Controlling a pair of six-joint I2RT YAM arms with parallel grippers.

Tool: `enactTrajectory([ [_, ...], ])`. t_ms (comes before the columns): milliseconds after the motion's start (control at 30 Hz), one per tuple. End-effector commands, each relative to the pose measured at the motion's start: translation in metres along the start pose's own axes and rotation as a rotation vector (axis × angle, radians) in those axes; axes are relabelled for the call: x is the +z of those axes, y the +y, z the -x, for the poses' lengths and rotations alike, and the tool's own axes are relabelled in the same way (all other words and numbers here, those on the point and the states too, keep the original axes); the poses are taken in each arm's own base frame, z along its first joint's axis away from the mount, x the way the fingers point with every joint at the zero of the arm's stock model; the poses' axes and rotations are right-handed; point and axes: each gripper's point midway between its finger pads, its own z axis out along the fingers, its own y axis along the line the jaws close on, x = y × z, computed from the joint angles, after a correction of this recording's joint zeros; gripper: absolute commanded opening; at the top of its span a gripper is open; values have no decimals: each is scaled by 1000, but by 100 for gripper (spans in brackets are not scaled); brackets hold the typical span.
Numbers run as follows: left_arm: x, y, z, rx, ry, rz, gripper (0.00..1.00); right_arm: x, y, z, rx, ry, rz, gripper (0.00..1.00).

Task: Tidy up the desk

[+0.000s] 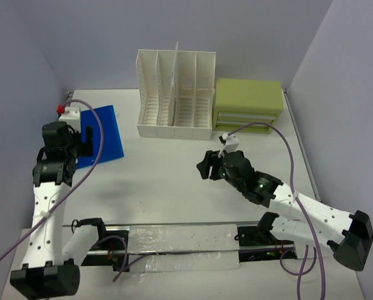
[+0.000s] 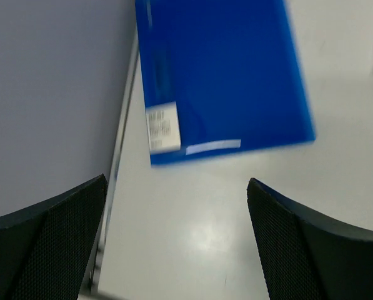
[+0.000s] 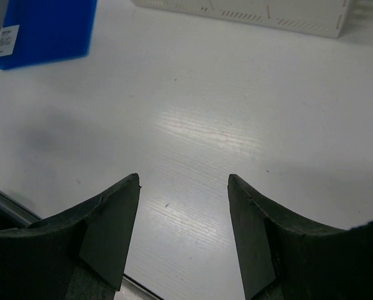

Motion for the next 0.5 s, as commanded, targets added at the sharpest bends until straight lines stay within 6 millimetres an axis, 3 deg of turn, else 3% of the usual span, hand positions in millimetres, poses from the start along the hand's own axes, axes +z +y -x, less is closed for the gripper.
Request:
enactTrajectory([
  [0, 12, 5, -80, -11, 277, -76, 99, 8, 17, 13, 22, -46, 70, 66],
  [33, 17, 5, -90, -19, 303, -104, 99, 11, 18, 11, 24, -40, 74, 66],
  [200, 39, 47, -133, -111, 411, -49, 99, 35, 40, 8, 7, -11, 137, 65],
  [367, 57, 56, -165, -151, 504, -34, 98, 61, 65, 7, -38, 39, 183, 64],
  [467, 64, 74, -173, -126, 498, 80, 87, 73, 71, -1, -66, 67, 197, 63],
])
